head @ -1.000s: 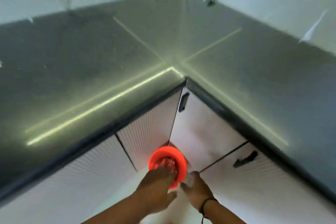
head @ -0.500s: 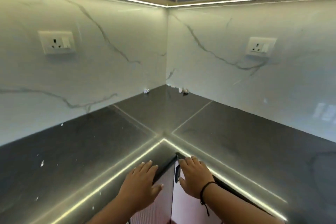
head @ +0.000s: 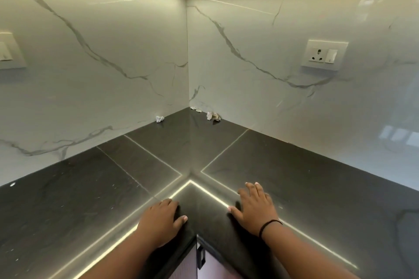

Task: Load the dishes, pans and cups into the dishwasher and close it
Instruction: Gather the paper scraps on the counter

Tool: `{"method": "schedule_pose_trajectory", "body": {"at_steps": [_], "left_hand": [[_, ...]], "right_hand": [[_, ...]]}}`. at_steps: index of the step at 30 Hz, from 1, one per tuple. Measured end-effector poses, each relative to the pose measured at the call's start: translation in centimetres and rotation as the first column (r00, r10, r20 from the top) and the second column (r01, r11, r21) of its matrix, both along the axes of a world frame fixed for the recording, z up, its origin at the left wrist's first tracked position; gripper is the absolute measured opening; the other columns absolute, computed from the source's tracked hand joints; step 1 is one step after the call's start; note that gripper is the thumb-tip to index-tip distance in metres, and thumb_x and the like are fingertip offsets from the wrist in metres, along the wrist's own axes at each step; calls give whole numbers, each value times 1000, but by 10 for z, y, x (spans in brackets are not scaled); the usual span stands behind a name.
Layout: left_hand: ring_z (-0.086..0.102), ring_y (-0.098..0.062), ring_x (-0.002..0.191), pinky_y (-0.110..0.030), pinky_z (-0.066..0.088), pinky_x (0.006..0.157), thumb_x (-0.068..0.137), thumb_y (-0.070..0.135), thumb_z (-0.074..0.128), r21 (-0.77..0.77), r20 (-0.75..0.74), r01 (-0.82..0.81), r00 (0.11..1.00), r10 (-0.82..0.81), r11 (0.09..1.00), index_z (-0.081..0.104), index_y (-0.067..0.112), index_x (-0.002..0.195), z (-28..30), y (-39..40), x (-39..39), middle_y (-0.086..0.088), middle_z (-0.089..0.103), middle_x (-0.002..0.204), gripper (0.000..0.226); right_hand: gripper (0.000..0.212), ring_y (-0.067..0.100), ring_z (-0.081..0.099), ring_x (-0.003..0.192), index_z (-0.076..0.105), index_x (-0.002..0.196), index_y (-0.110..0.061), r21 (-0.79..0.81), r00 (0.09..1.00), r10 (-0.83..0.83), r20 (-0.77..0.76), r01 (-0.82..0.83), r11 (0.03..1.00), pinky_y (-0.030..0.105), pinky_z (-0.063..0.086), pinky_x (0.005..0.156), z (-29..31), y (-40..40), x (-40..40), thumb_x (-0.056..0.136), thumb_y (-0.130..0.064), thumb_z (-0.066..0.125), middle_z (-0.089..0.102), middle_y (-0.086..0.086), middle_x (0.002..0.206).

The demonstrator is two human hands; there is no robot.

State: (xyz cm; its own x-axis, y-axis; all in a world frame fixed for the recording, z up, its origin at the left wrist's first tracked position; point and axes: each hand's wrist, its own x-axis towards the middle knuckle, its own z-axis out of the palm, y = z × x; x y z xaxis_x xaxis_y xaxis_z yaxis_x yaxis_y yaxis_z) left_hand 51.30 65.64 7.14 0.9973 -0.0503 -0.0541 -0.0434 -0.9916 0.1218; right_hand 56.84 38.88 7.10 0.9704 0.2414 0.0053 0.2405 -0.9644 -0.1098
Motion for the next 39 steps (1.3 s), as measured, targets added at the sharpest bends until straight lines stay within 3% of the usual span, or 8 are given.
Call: {"method": "schedule_pose_trajectory", "body": {"at_steps": [9, 12, 17, 23, 29, 31, 34, 39], "left_hand": [[58, -19, 105, -32, 40, 86, 92, 63, 25, 67, 113, -47, 993, 39, 997, 27, 35, 147, 5, 4, 87, 6, 64, 118, 62], [63, -17, 79, -29, 37, 65, 88, 65, 19, 79, 179, 38, 982, -51, 996, 67, 33, 95, 1, 18, 119, 10, 68, 83, 58], [53, -9, 51, -20, 36, 49, 93, 58, 32, 210, 209, 140, 960, -184, 968, 60, 22, 51, -5, 43, 192, 13, 52, 55, 62], [64, -23, 89, -32, 43, 67, 91, 65, 22, 62, 78, -43, 996, 38, 997, 52, 23, 97, 0, 64, 283, -1, 69, 94, 52], [59, -29, 95, -35, 42, 73, 94, 53, 40, -5, 233, -238, 944, 232, 971, 49, 22, 85, -3, 124, 394, -5, 62, 94, 33], [50, -30, 108, -40, 42, 84, 91, 56, 42, 3, 277, -364, 895, 349, 932, 51, 19, 107, -10, 146, 431, -9, 53, 113, 41], [36, -36, 125, -49, 35, 99, 90, 62, 41, -32, 239, -493, 841, 485, 870, 31, 13, 140, -24, 161, 474, -15, 33, 141, 71], [39, -37, 123, -48, 31, 99, 94, 50, 41, -129, 259, -467, 836, 484, 875, 44, 17, 130, -38, 158, 526, -16, 43, 134, 49]], "right_hand": [[64, 28, 16, 143, 37, 137, -27, 24, 999, -9, -44, 10, 1000, 43, 23, 112, 7, -13, 139, 89, -67, 33, 25, 4, 152], [63, 27, 22, 140, 38, 136, -27, 62, 998, -35, -46, 37, 997, 43, 27, 110, 11, 2, 185, 88, -68, 34, 31, 3, 148], [65, 25, 26, 137, 37, 138, -28, 119, 995, -75, -66, 83, 989, 42, 30, 108, 4, 38, 251, 87, -69, 34, 32, 2, 147], [64, 27, 36, 130, 41, 135, -25, 203, 989, -148, 23, 141, 969, 43, 36, 102, 2, 79, 347, 88, -67, 38, 40, 5, 141], [79, 35, 41, 124, 33, 143, -23, 189, 982, -181, 57, 167, 968, 46, 38, 100, -3, 132, 469, 82, -73, 43, 39, 11, 139], [79, 37, 43, 122, 36, 139, -21, 241, 978, -206, 42, 190, 952, 46, 38, 99, -10, 150, 503, 80, -72, 48, 40, 14, 136], [74, 41, 42, 118, 37, 136, -22, 243, 970, -231, 82, 205, 948, 46, 34, 100, -25, 175, 537, 80, -69, 49, 39, 17, 132], [32, 43, 45, 112, 59, 116, -15, 207, 975, -127, 183, 88, 974, 43, 38, 95, -34, 209, 581, 93, -34, 48, 45, 22, 123]]}}
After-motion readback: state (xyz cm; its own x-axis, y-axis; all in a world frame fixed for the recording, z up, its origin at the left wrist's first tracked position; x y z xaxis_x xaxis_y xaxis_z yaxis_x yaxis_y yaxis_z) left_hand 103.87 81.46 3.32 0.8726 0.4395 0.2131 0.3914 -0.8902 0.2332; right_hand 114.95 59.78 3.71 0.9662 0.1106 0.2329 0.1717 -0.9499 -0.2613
